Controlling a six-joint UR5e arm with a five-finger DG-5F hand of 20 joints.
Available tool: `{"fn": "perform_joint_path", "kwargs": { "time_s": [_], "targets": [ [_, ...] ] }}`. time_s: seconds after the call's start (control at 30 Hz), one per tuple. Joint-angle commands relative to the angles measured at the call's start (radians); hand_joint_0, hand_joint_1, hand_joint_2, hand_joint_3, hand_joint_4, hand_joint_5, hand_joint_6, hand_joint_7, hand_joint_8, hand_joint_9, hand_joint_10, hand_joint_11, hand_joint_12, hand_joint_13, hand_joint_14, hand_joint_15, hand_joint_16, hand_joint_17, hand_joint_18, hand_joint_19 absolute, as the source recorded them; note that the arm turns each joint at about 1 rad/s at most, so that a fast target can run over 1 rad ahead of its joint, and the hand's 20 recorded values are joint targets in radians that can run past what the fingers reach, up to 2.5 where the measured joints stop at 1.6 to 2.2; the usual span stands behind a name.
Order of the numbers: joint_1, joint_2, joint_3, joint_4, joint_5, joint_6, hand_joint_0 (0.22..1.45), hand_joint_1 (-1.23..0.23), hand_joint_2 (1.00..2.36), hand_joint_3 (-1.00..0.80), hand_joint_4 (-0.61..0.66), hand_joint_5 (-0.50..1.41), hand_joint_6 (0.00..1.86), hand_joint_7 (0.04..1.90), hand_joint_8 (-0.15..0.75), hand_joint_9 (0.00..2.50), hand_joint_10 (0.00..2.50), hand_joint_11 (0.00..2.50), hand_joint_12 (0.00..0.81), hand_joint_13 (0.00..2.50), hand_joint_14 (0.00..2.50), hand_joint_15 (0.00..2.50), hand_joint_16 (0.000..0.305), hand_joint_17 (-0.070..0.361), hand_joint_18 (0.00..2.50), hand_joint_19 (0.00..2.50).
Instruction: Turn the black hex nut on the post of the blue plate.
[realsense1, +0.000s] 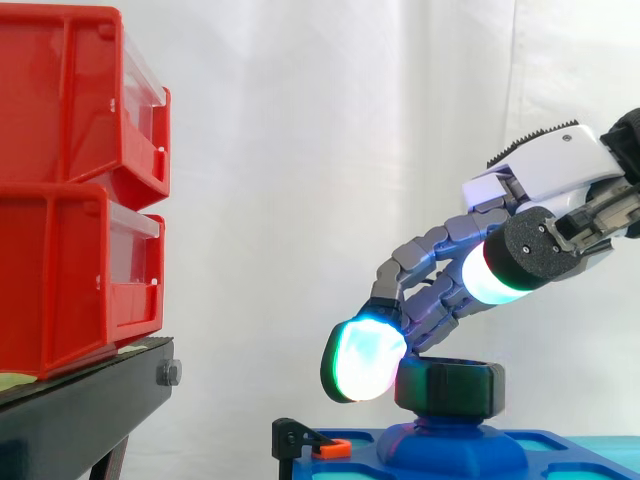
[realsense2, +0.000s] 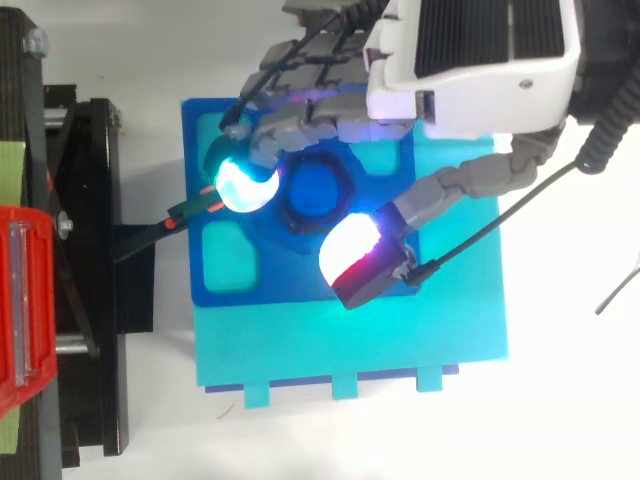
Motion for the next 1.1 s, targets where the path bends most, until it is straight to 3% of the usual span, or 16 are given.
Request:
{"fn": "perform_joint_path", "kwargs": {
  "time_s": [0.0,0.23,0.53,0.67,1.07],
  "targets": [
    [-0.014,0.000,0.000,-0.003,-0.019,-0.012,0.45,-0.35,1.00,-0.50,0.16,-0.21,0.50,0.78,0.210,0.24,0.00,0.01,0.339,0.03,0.00,0.05,0.054,0.121,0.00,0.13],
    [-0.039,0.000,0.000,-0.031,-0.051,-0.019,0.45,-0.35,1.00,-0.50,0.16,-0.21,0.50,0.78,0.210,0.23,0.00,0.01,0.339,0.03,0.00,0.05,0.054,0.122,0.00,0.13],
    [-0.087,0.000,0.001,-0.052,-0.111,-0.050,0.45,-0.35,1.00,-0.50,0.16,-0.21,0.50,0.78,0.211,0.24,0.00,0.02,0.340,0.03,0.00,0.06,0.054,0.122,0.00,0.13],
    [-0.096,0.000,0.020,-0.084,-0.119,-0.056,0.45,-0.35,1.00,-0.50,0.16,-0.21,0.50,0.78,0.211,0.24,0.00,0.02,0.339,0.03,0.00,0.06,0.054,0.122,0.00,0.14],
    [-0.090,0.002,0.090,-0.124,-0.114,-0.091,0.45,-0.35,1.00,-0.50,0.16,-0.21,0.50,0.78,0.211,0.24,0.00,0.01,0.339,0.04,0.00,0.06,0.054,0.122,0.00,0.15]
  ]
}}
